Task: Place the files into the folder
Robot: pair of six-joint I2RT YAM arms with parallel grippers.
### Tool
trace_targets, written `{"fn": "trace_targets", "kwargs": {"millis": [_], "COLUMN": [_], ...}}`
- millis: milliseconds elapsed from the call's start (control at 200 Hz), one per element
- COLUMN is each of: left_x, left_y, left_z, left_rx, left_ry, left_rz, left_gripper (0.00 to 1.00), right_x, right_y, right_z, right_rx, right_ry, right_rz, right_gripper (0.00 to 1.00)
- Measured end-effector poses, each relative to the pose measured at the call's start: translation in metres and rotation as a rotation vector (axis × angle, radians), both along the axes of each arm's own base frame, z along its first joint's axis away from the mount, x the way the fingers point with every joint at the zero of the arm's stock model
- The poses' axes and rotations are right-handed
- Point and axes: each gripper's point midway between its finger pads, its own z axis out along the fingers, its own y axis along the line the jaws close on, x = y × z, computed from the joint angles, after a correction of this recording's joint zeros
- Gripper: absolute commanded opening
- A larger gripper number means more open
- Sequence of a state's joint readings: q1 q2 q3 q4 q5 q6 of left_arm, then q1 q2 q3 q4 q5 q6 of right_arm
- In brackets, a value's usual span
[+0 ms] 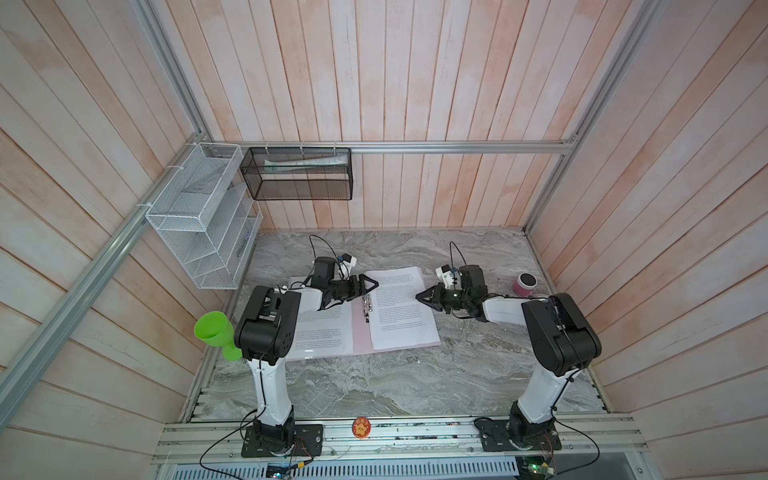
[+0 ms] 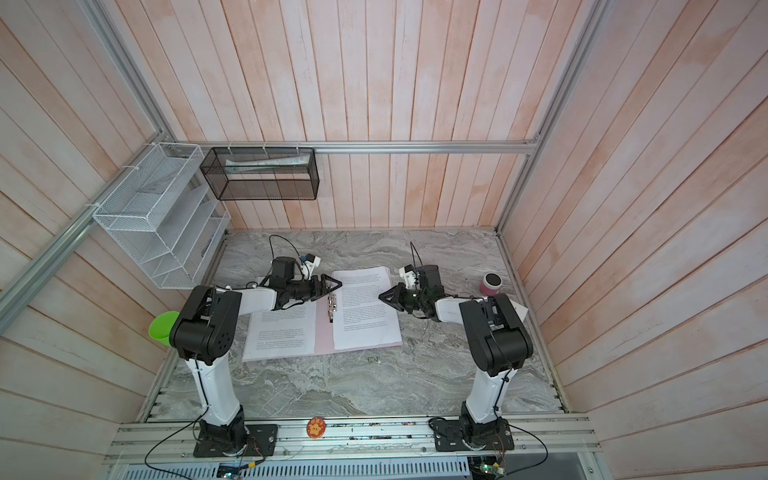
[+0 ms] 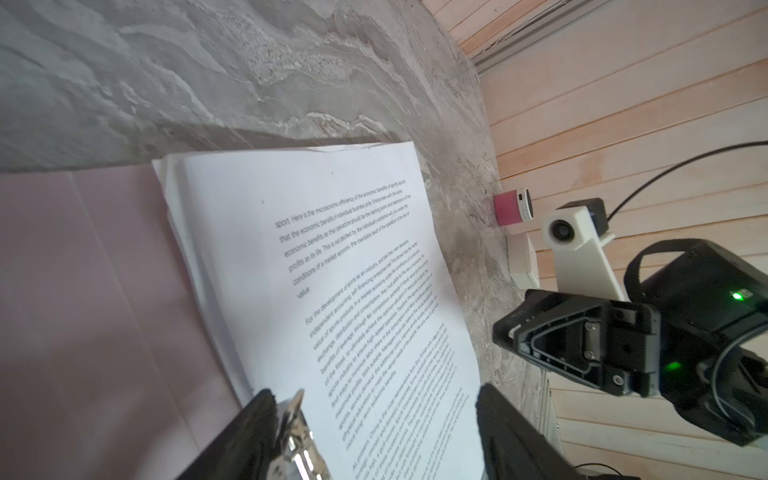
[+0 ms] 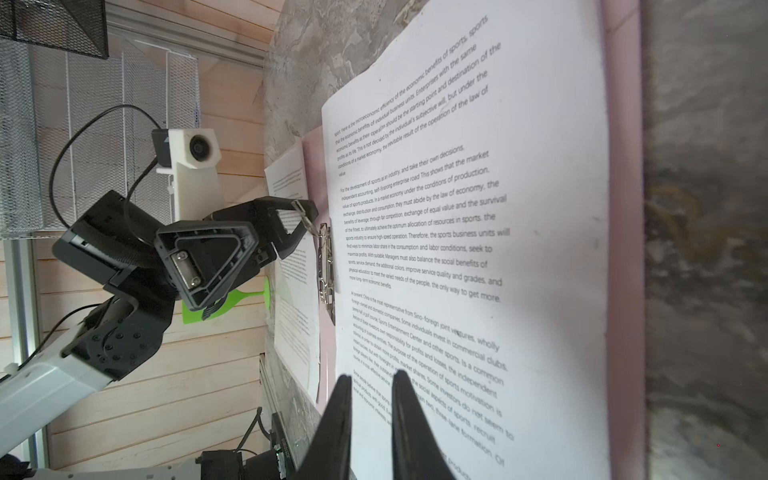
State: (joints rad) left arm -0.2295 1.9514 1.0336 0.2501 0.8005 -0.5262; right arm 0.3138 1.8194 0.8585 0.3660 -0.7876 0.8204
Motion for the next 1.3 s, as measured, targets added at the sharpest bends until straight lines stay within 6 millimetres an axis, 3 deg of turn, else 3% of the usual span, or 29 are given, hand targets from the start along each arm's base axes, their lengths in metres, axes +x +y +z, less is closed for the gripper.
{"fn": "trace_targets", "kwargs": {"millis": [285,435,590,685,895,1000,1131,1301], "left_x": [-0.052,-0.077,-0.094,-0.107,-0.13,-0.138,-0.146,-0.15], "left_y": [-0.015,-0.002,0.016,0.028,0.049,0.055,0.061,0.068], "left_z": [0.038,0.06,0.104,0.116,0.092,0.077,0.056,0.038], "left_rx": [-0.018,-0.002,0.013,0.016,0.048,0.053,0.059,0.065], "left_ry": [-0.059,-0.087,-0.18,-0.205,-0.129,-0.082,-0.024,0.01], "left_rz": [-0.048,0.002,0.084,0.118,0.164,0.182,0.202,0.217], "left_gripper": [0.78,0.8,0.8,0.81,0.81,0.81,0.81,0.81], "right_x": [-0.007,-0.017,-0.023,-0.025,-0.024,-0.028,-0.035,-0.043], "right_y": [0.006,0.021,0.056,0.074,0.107,0.124,0.137,0.147], "right_z": [-0.001,0.005,0.033,0.053,0.096,0.103,0.082,0.041], "right_rx": [-0.007,-0.046,-0.058,-0.034,-0.006,0.004,-0.017,-0.054], "right_ry": [0.003,-0.002,-0.056,-0.1,-0.168,-0.178,-0.117,-0.011], "right_rz": [0.013,0.029,0.079,0.11,0.16,0.184,0.202,0.208], "right_gripper": [0.17,0.17,0.21,0.22,0.23,0.26,0.39,0.27]}}
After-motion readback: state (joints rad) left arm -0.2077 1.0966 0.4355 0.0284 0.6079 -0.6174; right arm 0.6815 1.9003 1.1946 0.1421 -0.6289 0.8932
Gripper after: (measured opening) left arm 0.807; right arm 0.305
